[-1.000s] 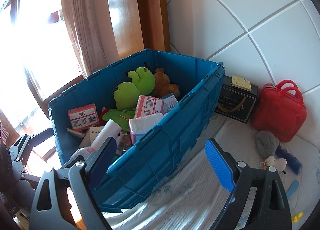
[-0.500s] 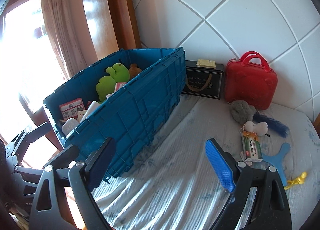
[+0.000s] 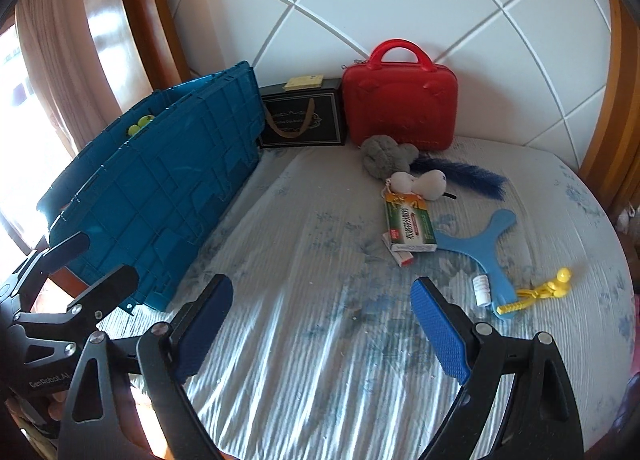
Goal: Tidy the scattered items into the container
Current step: 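Move both tools back from the crate toward the table items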
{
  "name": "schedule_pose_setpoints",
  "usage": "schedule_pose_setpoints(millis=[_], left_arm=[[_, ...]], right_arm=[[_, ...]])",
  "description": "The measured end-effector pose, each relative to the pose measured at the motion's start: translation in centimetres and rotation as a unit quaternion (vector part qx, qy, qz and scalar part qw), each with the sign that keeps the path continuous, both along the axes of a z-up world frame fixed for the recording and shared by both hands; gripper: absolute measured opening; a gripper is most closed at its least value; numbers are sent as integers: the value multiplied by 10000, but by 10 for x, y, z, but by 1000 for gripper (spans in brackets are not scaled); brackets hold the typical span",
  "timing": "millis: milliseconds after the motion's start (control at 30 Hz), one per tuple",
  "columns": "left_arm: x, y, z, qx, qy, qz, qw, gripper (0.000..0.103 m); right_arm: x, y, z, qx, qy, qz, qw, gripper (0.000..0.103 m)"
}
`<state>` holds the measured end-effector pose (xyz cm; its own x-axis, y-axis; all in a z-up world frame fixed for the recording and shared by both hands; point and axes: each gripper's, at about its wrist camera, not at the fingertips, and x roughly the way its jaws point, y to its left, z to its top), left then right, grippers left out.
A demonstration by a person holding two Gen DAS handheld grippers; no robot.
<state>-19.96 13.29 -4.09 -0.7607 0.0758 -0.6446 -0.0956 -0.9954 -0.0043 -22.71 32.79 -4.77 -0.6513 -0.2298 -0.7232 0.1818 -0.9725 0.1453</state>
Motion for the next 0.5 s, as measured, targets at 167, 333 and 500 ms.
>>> schedule_pose_setpoints(millis=[167,333,500], left_arm=[[-11,66,-19,49,-194,-256,9995,100],[-27,128,-37,81,-351,-482,9982,100],[-51,178,-65,46,-628,-673,9957,100]], right_arm=[[0,73,-22,12,-195,-328,9993,91],[2,144,-43,72,-366,-767,9964,91],[-5,211,-69,181,-607,-1302,9895,92]])
